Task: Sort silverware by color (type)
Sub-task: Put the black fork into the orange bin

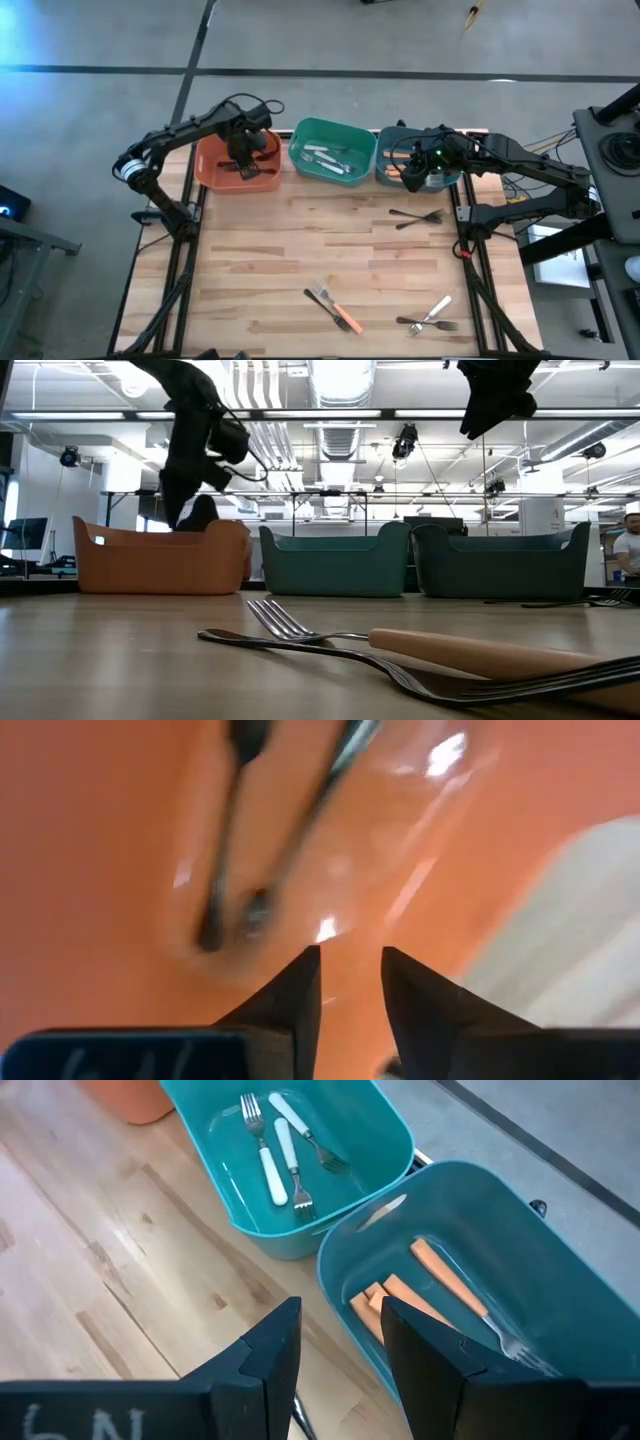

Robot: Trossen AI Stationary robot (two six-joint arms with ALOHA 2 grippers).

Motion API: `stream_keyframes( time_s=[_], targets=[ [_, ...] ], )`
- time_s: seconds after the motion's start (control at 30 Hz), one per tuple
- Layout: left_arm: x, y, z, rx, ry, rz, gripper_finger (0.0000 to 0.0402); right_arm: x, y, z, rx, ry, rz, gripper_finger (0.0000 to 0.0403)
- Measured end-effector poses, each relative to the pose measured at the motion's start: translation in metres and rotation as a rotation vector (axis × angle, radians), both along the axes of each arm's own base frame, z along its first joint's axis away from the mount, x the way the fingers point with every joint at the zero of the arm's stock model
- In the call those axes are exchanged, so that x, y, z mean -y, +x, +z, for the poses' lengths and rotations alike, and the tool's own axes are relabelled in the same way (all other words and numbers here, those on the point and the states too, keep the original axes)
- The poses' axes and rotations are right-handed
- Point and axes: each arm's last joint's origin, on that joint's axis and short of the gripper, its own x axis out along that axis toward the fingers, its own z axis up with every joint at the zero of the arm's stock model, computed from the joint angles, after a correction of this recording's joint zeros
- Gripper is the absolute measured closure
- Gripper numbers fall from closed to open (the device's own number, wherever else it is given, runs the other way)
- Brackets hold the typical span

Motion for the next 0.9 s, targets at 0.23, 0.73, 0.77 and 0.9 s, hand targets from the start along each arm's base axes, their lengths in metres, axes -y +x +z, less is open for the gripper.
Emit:
stream_keyframes(
  time_s=[0.23, 0.73, 0.77, 0.9],
  targets=[
    [0.014, 0.024, 0.028, 0.248, -0.117, -0.072, 0.0311, 0.0, 0.0, 0.0, 0.005, 0.006, -0.008, 0.0271],
    [0.166, 0.112, 0.041, 0.561, -0.08, -0.711, 0.0322, -0.022, 0.009, -0.002, 0.061, 0.101, -0.006, 0.0271],
    [0.175, 0.115, 0.037, 0.577, -0.084, -0.735, 0.0322, -0.025, 0.011, -0.003, 0.059, 0.111, -0.001, 0.0271],
    [0.203, 0.115, 0.013, 0.57, -0.132, -0.747, 0.0322, -0.04, 0.026, -0.012, 0.022, 0.141, 0.035, 0.0271]
  ],
)
